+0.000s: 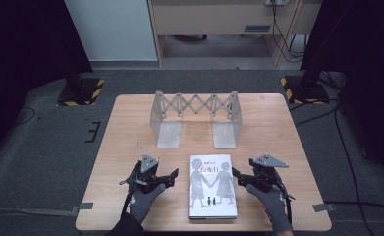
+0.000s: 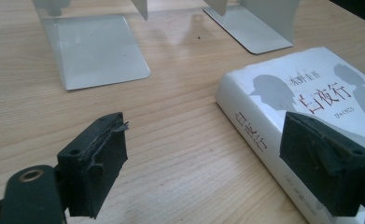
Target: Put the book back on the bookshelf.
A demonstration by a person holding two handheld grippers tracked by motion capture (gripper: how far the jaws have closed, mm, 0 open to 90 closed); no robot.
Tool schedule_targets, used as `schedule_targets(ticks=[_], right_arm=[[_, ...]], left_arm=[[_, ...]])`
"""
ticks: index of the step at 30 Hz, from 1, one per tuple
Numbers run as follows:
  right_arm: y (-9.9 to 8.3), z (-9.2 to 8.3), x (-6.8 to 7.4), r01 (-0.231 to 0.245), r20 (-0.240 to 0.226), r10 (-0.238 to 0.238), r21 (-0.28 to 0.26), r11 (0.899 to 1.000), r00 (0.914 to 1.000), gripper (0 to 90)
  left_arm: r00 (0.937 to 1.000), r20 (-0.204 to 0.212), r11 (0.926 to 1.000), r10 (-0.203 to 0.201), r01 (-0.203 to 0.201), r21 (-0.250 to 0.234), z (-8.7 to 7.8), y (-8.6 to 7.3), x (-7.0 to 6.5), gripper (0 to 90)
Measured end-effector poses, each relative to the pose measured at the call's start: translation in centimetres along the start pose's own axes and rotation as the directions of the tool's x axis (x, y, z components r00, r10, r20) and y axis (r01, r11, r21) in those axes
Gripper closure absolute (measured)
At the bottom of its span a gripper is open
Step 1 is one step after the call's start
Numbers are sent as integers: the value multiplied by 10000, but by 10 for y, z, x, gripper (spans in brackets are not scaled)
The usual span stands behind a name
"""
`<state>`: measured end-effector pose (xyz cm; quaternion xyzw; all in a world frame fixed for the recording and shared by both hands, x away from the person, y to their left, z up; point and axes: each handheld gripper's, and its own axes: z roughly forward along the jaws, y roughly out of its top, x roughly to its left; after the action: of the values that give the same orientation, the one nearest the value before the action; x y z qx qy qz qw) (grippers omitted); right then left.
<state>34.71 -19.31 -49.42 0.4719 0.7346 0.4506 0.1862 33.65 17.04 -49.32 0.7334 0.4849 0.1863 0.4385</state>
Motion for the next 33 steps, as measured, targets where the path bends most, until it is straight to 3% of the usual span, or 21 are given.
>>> schedule_targets(ticks=[18, 33], right_arm=[[-16, 16, 21, 379, -782, -336, 540, 9978, 9964, 289], [-21, 27, 24, -259, -1681, 371, 686, 9973, 9851, 243]], left_arm=[[9953, 714, 9966, 654, -687, 445, 21, -8, -32, 141], [9893, 1185, 9925, 847, -943, 775, 36, -10, -40, 127]])
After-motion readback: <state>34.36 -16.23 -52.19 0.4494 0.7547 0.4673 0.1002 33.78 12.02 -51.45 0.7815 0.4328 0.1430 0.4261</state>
